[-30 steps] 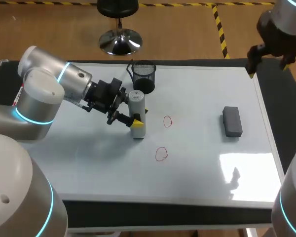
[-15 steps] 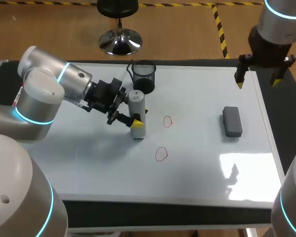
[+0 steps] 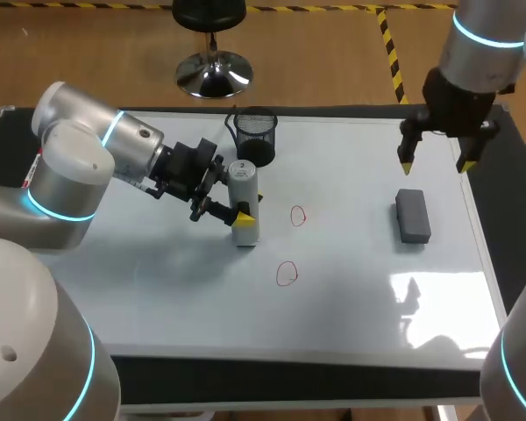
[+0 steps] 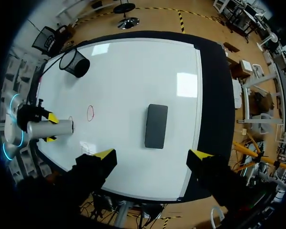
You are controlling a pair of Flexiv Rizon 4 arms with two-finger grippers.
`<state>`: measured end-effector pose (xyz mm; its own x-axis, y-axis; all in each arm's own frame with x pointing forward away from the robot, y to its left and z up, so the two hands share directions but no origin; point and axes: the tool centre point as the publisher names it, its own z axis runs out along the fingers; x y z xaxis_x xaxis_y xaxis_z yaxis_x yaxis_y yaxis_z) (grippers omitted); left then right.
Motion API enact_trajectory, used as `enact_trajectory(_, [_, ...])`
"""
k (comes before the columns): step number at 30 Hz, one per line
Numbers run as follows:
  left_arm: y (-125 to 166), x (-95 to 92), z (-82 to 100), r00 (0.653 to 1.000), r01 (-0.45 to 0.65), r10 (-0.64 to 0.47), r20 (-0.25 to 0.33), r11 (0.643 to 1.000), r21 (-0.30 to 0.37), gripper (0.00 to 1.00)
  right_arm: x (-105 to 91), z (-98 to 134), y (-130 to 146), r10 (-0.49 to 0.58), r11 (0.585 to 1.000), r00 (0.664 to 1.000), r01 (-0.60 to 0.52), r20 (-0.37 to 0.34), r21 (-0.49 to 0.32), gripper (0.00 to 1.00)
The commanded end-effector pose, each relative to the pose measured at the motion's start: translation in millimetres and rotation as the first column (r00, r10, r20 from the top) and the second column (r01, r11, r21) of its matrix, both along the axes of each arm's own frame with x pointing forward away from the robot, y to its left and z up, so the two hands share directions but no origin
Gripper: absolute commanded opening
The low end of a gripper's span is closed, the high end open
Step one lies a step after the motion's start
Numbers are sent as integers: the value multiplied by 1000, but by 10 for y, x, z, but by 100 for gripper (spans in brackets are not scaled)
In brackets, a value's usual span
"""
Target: Pick up the inspection probe, press it on each red-marked spot on the whiteboard one by one, put down the probe, pick up the eraser, and wipe off all the red marks.
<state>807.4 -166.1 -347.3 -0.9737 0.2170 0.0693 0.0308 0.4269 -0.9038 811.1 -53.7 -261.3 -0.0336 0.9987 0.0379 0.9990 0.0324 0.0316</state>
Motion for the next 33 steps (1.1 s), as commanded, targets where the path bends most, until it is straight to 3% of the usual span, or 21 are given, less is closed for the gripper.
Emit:
enact_trajectory(1, [7, -42, -123, 1000, -2, 2, 0, 1000, -3, 0, -88, -106, -40, 0, 1000, 1000, -1, 19, 23, 100])
enact_trajectory(9, [7, -42, -123, 1000, -2, 2, 0, 1000, -3, 0, -71, -384, 22, 4, 1000, 1000, -4, -4, 31, 100])
enact_trajectory(17, [7, -42, -123, 1000, -2, 2, 0, 1000, -3, 0, -12, -611, 67, -7, 1000, 999, 7, 32, 1, 100])
enact_trajectory(20, [7, -42, -123, 1000, -2, 2, 0, 1000, -3, 0, 12, -703, 77, 11, 1000, 1000, -11, 3, 27, 100])
enact_trajectory(33, [7, -42, -123, 1000, -2, 2, 0, 1000, -3, 0, 32, -996, 131, 30, 999, 997, -31, 68, 16, 100])
